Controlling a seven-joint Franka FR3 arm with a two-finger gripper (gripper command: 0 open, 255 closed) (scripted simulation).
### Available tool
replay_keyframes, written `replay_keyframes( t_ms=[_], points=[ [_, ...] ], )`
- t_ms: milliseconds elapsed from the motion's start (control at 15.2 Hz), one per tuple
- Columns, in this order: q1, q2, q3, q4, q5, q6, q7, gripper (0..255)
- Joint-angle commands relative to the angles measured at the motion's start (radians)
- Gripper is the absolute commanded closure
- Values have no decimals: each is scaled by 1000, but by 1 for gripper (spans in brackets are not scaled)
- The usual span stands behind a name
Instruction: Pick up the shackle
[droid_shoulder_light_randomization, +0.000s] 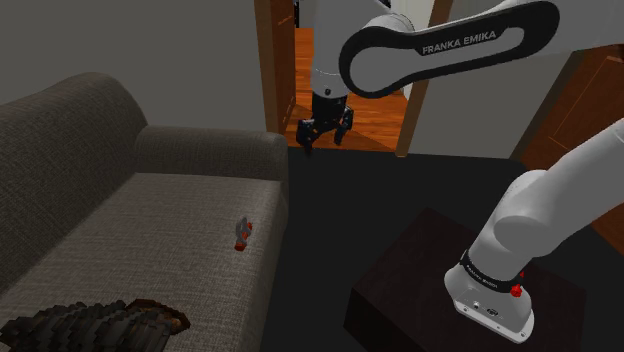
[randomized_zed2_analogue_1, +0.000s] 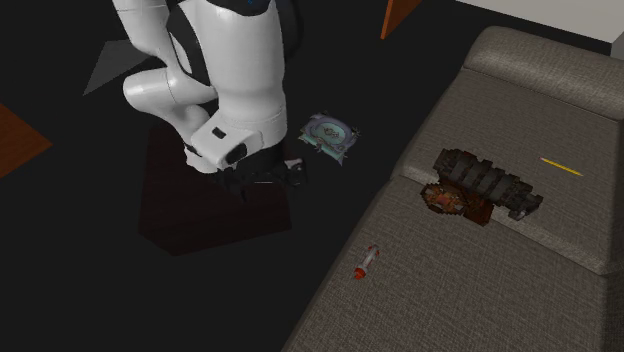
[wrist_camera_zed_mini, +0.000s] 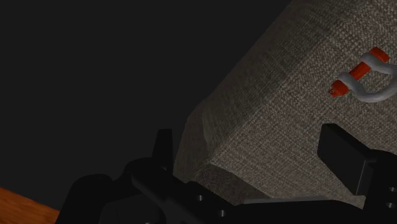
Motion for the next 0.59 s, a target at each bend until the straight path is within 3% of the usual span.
replay_keyframes(
  t_ms=[0,528],
  points=[
    [-5,80,49,43,-35,21,75,0],
    [23,432,173,262,-263,29,371,0]
  ],
)
